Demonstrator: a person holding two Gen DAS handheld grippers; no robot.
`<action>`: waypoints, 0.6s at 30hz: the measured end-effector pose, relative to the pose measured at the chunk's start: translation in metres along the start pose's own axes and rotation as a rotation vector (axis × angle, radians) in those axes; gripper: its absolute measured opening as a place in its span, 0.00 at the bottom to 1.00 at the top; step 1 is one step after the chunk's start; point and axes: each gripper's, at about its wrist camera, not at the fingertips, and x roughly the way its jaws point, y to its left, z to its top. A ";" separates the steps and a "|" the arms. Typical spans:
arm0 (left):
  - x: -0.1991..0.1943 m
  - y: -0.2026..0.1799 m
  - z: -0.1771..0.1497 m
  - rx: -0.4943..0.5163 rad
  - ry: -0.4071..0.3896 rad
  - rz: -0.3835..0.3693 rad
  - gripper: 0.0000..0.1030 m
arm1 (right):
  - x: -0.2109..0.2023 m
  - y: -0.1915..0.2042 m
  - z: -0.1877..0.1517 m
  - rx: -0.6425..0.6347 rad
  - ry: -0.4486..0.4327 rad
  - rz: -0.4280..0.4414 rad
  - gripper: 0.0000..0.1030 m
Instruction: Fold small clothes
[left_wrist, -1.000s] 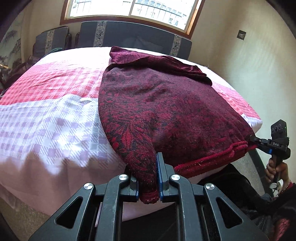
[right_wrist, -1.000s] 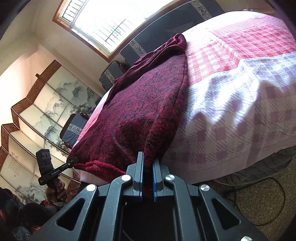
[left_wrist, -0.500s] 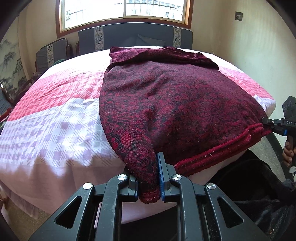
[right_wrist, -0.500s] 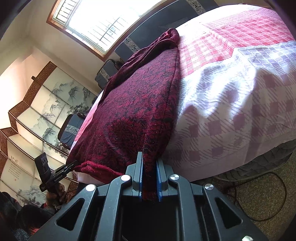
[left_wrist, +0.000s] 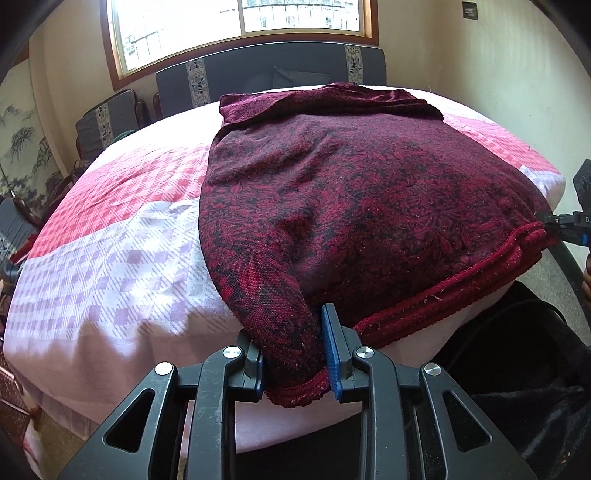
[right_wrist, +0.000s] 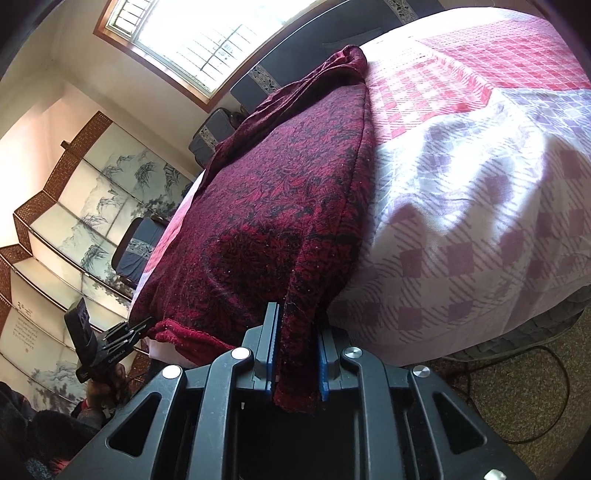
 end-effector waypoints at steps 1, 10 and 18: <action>0.000 0.000 0.000 0.001 -0.001 0.000 0.26 | 0.000 0.001 0.000 -0.009 0.000 -0.005 0.12; -0.001 0.003 -0.002 -0.003 -0.036 -0.040 0.22 | -0.001 0.002 -0.003 -0.024 -0.009 -0.010 0.09; -0.007 0.030 0.002 -0.144 -0.025 -0.203 0.14 | -0.012 0.002 0.001 -0.021 -0.025 0.029 0.08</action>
